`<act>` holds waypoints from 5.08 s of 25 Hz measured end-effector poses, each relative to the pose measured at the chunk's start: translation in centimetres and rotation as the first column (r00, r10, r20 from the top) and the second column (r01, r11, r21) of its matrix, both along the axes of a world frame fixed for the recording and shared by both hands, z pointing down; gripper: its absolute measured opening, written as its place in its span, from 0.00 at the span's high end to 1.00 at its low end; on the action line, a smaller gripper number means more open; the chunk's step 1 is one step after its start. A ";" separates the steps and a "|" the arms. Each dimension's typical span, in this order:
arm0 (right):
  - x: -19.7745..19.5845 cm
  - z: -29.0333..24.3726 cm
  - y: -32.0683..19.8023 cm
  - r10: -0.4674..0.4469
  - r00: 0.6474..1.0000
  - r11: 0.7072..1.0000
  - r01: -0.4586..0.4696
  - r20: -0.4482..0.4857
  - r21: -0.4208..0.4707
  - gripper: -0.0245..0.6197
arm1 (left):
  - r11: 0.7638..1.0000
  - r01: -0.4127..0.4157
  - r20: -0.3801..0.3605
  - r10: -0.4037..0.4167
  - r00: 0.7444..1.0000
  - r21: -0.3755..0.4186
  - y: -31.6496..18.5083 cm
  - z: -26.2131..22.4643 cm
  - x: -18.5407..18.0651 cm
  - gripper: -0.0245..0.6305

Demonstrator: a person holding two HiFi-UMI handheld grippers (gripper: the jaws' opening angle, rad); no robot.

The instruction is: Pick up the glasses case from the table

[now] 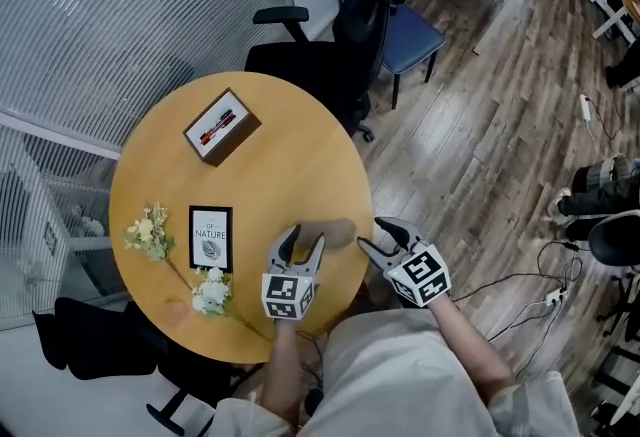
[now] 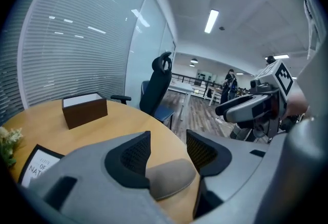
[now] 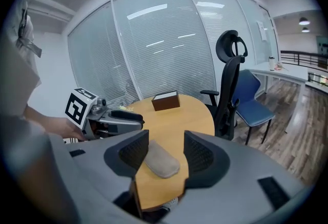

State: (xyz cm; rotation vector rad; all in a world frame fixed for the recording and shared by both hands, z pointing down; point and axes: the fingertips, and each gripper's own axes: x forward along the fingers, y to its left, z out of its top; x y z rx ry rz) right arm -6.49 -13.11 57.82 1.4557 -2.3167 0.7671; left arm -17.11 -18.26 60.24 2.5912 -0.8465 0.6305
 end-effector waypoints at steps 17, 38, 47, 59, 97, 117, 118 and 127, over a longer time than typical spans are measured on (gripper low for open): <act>-1.2 2.0 0.8 0.042 0.999 0.998 -0.042 -0.012 -0.056 0.64 | 0.842 -0.538 0.247 0.528 0.812 -0.035 1.2 5.9 1.6 0.64; -2.3 2.3 2.5 0.059 0.997 0.995 -0.055 0.048 -0.083 0.64 | 0.489 -0.830 0.441 0.828 0.347 -0.267 4.6 12.7 1.6 0.44; -2.9 2.6 3.3 0.053 0.997 0.995 -0.047 0.055 -0.093 0.64 | 0.427 -0.833 0.507 0.835 0.214 -0.353 4.7 15.4 1.4 0.39; -2.1 2.7 3.6 0.066 0.997 0.994 -0.061 0.051 -0.096 0.64 | 0.422 -0.820 0.522 0.833 0.183 -0.386 5.2 17.3 1.5 0.39; -1.1 2.2 3.4 0.064 0.996 0.995 -0.059 0.065 -0.077 0.64 | 0.838 -0.406 0.588 0.545 0.598 -0.364 2.1 17.2 1.5 0.39; -1.2 1.7 4.7 -0.039 0.997 0.997 0.044 0.073 -0.063 0.64 | 0.930 -0.166 0.530 0.327 0.782 -0.328 3.6 14.2 1.5 0.39; -1.3 1.6 4.8 -0.047 0.996 0.997 0.051 0.074 -0.061 0.64 | 0.931 -0.157 0.522 0.318 0.792 -0.329 3.8 14.0 1.5 0.39; -1.1 1.0 5.7 -0.108 0.990 0.993 0.112 0.086 -0.038 0.64 | 0.952 -0.085 0.484 0.224 0.846 -0.293 5.2 10.6 1.6 0.39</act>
